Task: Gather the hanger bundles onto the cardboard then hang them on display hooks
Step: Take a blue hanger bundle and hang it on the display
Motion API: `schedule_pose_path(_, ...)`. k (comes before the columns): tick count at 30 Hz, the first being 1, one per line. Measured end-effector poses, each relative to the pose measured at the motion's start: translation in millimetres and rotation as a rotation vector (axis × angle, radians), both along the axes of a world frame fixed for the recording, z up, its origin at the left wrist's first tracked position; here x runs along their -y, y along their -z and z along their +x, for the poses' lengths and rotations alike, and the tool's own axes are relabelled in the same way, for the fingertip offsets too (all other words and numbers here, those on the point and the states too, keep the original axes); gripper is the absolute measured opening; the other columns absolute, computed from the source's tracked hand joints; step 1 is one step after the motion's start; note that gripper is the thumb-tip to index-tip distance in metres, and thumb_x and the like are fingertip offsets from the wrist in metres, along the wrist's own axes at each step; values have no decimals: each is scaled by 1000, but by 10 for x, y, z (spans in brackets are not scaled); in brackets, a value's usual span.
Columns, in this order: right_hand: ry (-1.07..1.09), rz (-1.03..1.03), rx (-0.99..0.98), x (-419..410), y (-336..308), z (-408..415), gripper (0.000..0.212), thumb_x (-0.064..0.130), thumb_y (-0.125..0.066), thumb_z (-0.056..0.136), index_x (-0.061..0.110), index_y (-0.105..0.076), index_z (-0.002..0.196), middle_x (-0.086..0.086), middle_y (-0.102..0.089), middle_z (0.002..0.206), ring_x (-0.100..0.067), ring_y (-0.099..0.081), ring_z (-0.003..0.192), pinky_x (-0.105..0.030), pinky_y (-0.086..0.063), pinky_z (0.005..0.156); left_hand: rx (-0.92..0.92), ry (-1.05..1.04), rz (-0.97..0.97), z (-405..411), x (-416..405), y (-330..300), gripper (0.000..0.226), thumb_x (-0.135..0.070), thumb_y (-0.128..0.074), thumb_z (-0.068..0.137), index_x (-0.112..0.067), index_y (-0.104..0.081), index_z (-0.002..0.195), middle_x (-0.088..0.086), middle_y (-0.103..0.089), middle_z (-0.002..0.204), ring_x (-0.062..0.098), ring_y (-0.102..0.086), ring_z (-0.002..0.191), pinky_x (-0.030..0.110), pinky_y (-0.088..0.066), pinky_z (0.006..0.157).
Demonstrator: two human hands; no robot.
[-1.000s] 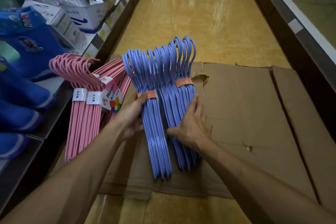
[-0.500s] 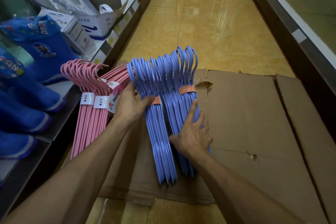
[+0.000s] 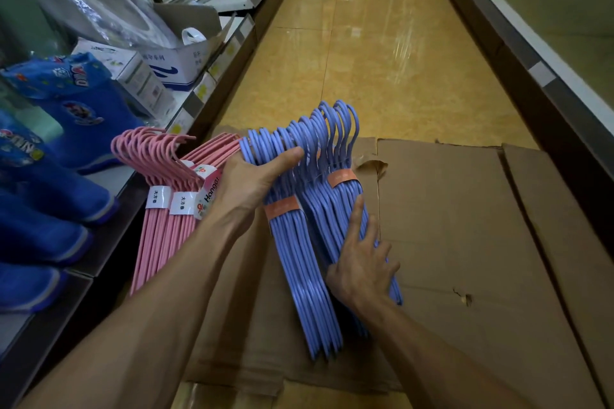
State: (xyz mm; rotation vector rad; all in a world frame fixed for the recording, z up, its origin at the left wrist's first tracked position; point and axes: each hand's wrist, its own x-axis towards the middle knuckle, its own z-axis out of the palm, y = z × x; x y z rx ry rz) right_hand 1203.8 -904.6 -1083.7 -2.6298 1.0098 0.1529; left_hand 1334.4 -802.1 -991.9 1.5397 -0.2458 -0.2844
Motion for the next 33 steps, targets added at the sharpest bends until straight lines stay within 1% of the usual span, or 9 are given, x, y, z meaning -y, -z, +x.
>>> schedule_pose_path(5,-3,-88,-10,103,-27,-49,125,38,-67,84,25,41,146,-9,-3,166,-37,-41,129,-54,-41,97,-32,-50,6,-56,122,34,25,-24,-86,72,-17,-75,93,-5,-78,90,8,-74,83,21,-56,66)
schedule_pose_path(8,-40,-153,27,173,-59,-89,117,37,-62,86,22,35,149,-11,-7,165,-36,-45,122,-49,-40,92,-45,-66,-25,-81,159,-15,24,-21,-85,74,-16,-76,95,-4,-78,91,8,-74,82,18,-55,65)
schedule_pose_path(11,-75,-158,45,283,-166,-177,110,35,-58,86,24,29,152,-11,-10,163,-35,-46,119,-46,-37,91,-75,-76,-58,-150,178,-93,24,-22,-83,77,-14,-75,98,-2,-77,92,9,-74,83,19,-55,65)
schedule_pose_path(15,-118,-158,53,460,-485,-357,104,33,-57,84,29,17,156,-9,-23,156,-35,-48,112,-47,-36,90,-89,-55,-64,-275,238,-370,32,-24,-81,80,-8,-73,105,3,-75,95,12,-72,83,25,-54,67)
schedule_pose_path(18,-129,-153,58,529,-868,-536,98,33,-56,85,29,10,157,-8,-30,151,-36,-49,109,-48,-37,89,-107,-28,-72,-412,300,-747,33,-20,-79,83,-5,-71,111,5,-74,99,13,-72,87,27,-56,69)
schedule_pose_path(22,-122,-143,46,510,-1576,-786,96,33,-56,87,29,11,156,-9,-29,151,-34,-49,109,-48,-38,90,-134,15,-101,-651,330,-1486,31,-17,-76,86,-3,-70,113,2,-73,97,6,-72,82,20,-54,65)
schedule_pose_path(26,-97,-121,95,510,-2576,-997,98,31,-57,85,31,11,156,-8,-29,152,-33,-48,108,-47,-36,90,-122,52,-114,-855,367,-2540,14,-13,-74,87,-13,-71,101,-5,-74,87,1,-71,77,15,-53,63)
schedule_pose_path(30,-91,-90,168,554,-3804,-1179,101,27,-58,84,33,13,154,-6,-31,151,-31,-50,108,-47,-38,90,-68,112,-111,-1050,419,-3826,13,-19,-74,87,-15,-73,100,0,-75,95,9,-73,86,22,-54,70)
schedule_pose_path(33,-92,-67,241,606,-4852,-1290,101,26,-61,81,33,6,157,-5,-35,149,-33,-50,109,-48,-37,91,0,152,-92,-1179,429,-4920,7,-24,-73,89,-20,-73,95,-3,-76,93,10,-73,88,25,-55,72)
